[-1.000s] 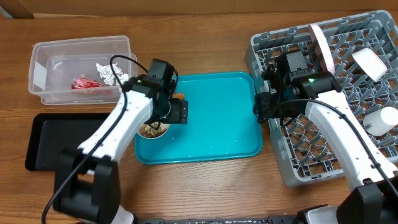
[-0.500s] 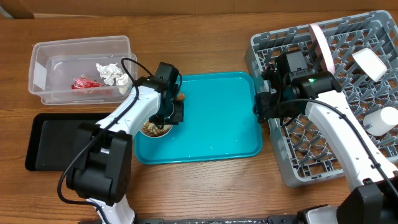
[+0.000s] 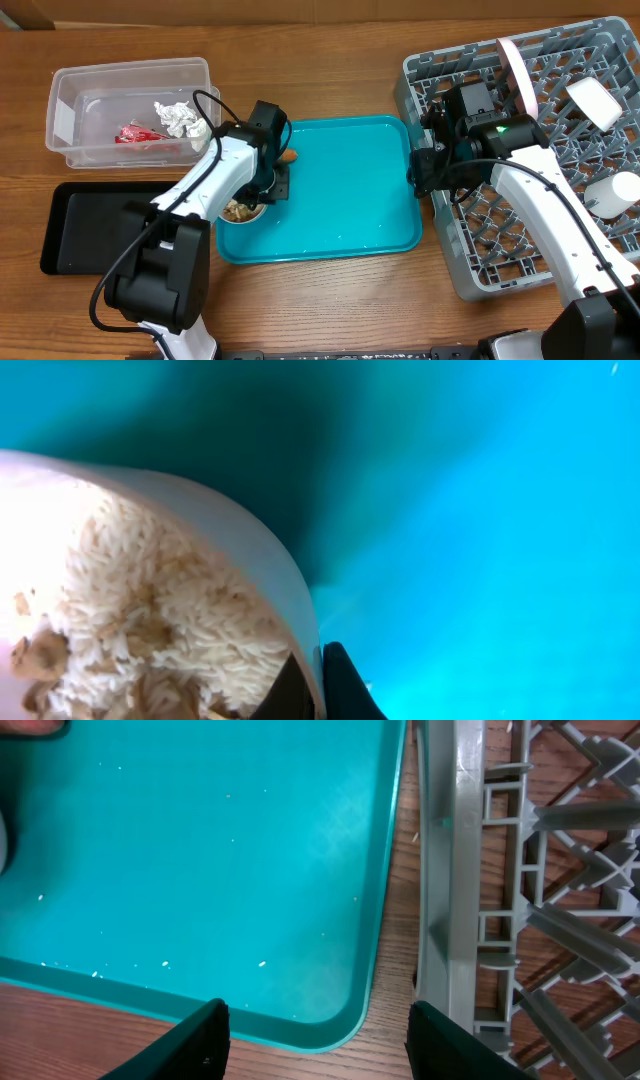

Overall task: Sort waste into correct bins and load items into the dishwasher
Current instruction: 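Grasp the pink food bowl rim with the left gripper and lift, then tip the pink bowl over the black tray to dump the food scraps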

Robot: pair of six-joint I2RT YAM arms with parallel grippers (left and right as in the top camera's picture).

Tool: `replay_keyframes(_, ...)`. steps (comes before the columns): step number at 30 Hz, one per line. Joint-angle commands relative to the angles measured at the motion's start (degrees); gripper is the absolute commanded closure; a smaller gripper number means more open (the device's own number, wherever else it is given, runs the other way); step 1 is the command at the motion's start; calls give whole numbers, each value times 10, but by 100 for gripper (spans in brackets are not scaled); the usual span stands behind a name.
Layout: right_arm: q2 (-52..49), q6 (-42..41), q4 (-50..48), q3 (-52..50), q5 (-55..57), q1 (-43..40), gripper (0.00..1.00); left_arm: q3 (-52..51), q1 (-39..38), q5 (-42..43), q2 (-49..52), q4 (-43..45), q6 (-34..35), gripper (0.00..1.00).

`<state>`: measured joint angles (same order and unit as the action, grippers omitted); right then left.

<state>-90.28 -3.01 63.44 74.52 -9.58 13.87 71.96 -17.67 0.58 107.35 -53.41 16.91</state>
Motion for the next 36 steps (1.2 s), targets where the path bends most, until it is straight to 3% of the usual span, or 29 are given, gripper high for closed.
replay_keyframes(1, 5, -5, -3, 0, 5, 0, 41, 18, -4, -30, 12, -42, 26, 96)
replay_keyframes(15, 5, 0, -3, 0, 5, 0, 41, 67, 9, -67, -90, -129, 52, 96)
replay_keyframes(23, 5, 4, -1, 0, 5, 0, 41, 66, 94, -49, -123, -160, 32, 96)
replay_keyframes(36, 5, 5, -1, 0, 6, -1, 41, 51, 297, 191, -122, -152, -158, 96)
